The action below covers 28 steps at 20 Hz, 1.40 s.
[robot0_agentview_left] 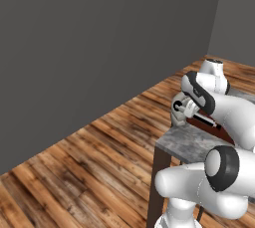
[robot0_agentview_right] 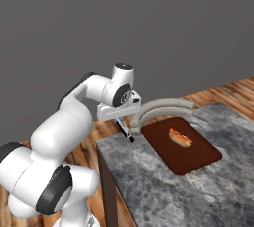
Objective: Take the tongs from the drawer on the right and place them on the dining counter next to the tray containing the hot dog.
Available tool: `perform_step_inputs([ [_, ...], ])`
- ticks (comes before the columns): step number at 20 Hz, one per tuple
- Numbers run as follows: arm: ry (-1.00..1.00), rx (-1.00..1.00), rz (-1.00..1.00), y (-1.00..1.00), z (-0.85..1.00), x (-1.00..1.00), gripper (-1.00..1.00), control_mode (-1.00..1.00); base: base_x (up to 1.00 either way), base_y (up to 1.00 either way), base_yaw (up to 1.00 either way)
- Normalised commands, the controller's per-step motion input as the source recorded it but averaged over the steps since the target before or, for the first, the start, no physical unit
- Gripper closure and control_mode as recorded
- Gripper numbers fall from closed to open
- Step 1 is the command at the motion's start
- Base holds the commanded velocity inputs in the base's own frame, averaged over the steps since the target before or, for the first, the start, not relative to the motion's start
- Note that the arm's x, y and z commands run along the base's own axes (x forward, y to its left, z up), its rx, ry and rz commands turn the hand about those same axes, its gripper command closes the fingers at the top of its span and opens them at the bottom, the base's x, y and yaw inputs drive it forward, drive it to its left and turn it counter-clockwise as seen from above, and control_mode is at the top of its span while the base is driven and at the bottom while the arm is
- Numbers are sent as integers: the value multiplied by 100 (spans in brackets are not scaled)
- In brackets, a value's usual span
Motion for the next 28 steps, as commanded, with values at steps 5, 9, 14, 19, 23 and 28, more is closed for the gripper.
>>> perform_step_inputs([
  [5,0,0,0,-10,-27,0,100,-100,0,0,0],
  [9,1,0,0,-9,-30,1,100,-100,0,0,0],
  [14,1,0,0,-9,-37,0,100,-100,0,0,0],
  [19,0,0,0,-20,-17,-8,100,-100,0,0,0],
  [23,0,0,0,-23,-1,-14,100,-100,0,0,0],
  [28,0,0,0,-19,-8,-13,100,-100,0,0,0],
])
